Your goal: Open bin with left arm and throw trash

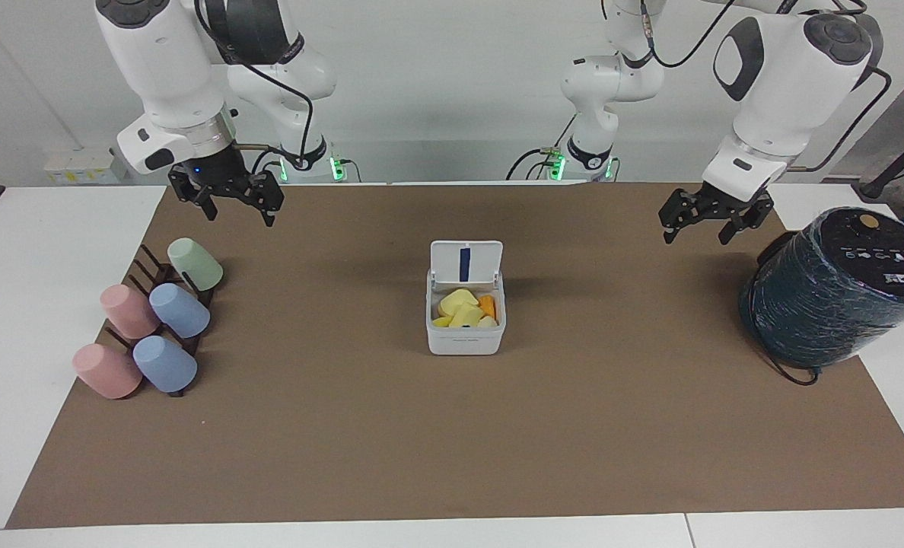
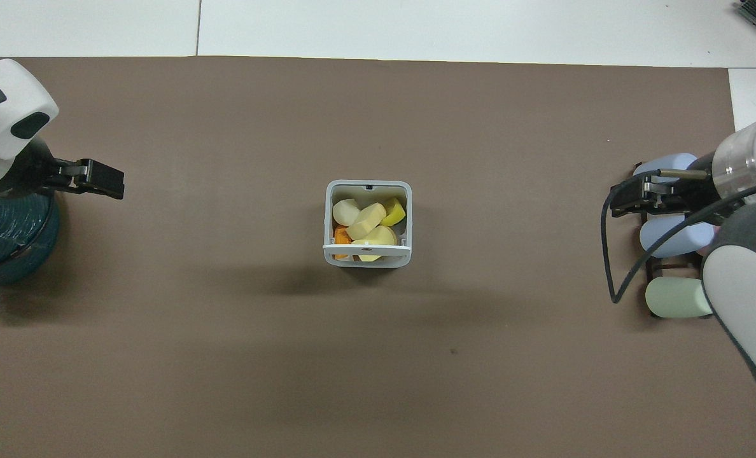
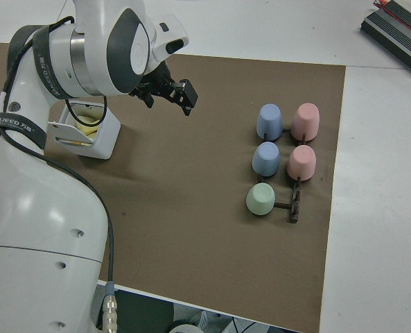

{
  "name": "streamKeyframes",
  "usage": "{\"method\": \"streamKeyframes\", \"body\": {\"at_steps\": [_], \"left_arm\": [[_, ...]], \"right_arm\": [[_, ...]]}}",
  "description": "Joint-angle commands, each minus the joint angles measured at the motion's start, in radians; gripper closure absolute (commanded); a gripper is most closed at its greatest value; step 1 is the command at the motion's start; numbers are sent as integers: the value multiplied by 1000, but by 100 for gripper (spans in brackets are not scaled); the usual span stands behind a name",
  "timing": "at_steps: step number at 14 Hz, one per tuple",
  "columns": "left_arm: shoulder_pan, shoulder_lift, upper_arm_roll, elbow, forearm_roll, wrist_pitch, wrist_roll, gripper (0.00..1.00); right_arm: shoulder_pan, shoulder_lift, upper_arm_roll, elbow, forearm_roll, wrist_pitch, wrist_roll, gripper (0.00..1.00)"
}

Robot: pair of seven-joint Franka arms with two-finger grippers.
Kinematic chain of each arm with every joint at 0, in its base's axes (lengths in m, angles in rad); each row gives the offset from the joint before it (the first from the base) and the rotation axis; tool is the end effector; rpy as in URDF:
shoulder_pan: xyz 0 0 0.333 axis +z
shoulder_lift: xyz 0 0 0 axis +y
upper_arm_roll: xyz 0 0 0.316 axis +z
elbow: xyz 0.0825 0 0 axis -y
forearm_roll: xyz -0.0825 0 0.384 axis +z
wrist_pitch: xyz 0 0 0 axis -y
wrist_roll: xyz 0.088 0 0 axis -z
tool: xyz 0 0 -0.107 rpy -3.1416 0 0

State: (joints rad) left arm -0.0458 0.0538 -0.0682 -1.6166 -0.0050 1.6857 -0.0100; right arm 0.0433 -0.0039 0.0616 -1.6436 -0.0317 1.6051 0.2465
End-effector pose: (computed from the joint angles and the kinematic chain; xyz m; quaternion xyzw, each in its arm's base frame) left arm 0.5756 -0.0654 0.5824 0.9986 -0.0516 0.0074 0.0048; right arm 0.5516 0.0548 0.5953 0.9973 -0.0699 -0.0142 0.0187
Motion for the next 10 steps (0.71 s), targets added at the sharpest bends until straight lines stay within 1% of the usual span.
{"method": "streamKeyframes", "body": {"at_steps": [1, 10], "left_arm": [[-6, -20, 2, -22, 22, 12, 2, 0], [-6, -20, 2, -22, 22, 12, 5, 0]], "right_arm": [[-22, -15, 10, -21, 3, -7, -29, 0], [-17, -27, 12, -51, 3, 1, -26, 0]]}}
